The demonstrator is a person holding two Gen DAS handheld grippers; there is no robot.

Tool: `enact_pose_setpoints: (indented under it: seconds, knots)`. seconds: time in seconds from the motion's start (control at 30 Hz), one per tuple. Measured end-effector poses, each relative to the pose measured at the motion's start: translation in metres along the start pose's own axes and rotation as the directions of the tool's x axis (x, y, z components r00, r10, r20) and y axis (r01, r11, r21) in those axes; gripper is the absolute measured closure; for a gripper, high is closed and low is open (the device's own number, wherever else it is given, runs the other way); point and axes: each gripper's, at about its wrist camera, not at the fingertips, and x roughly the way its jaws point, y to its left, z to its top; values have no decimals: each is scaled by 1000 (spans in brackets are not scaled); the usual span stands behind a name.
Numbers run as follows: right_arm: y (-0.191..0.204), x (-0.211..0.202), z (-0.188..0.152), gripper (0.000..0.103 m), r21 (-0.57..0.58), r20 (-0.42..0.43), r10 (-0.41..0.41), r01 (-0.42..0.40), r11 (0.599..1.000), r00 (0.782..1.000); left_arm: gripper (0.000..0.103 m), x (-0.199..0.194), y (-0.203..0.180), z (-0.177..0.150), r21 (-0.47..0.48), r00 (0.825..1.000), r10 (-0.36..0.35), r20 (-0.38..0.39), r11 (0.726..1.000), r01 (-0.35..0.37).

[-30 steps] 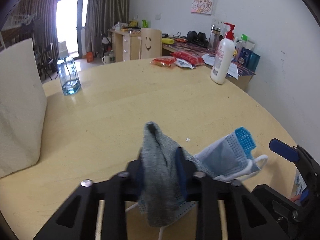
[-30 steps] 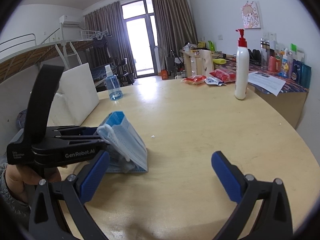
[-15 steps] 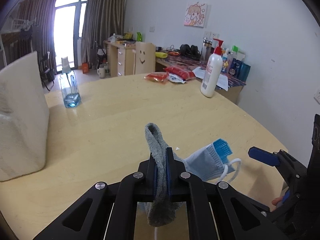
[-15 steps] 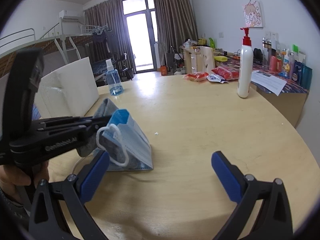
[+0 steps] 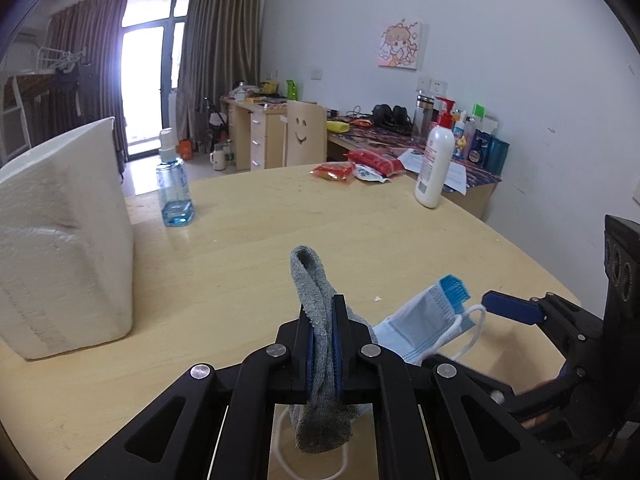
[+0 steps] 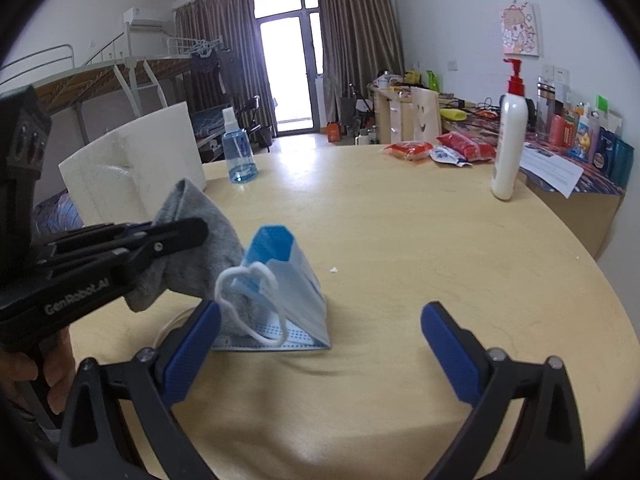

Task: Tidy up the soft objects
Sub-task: 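Close the left tool on the grey sock and lift it, then grasp the blue surgical mask with the right tool while the left tool holds the sock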

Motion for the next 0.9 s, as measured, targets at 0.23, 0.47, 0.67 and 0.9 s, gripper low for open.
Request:
enact_pose_setpoints:
  seconds: [0.23, 0.47, 0.67, 0.9]
  knots:
    - [10, 12, 2, 14, -22, -42, -8, 7, 1000, 999, 95, -9, 14, -4, -20, 1000, 29, 9, 999, -29]
    - [14, 25, 4, 48, -37, -89, -6, 3, 999, 996, 95, -14, 21, -7, -28, 999, 36, 17, 999, -35]
    - [8, 29, 2, 94, -5, -101, 7, -8, 1000, 995, 95, -21, 21, -10, -29, 999, 34, 29, 999, -33]
    - [10, 17, 3, 94, -4, -75, -5, 4, 1000, 997, 95, -37, 18, -8, -26, 998, 35, 60, 999, -33]
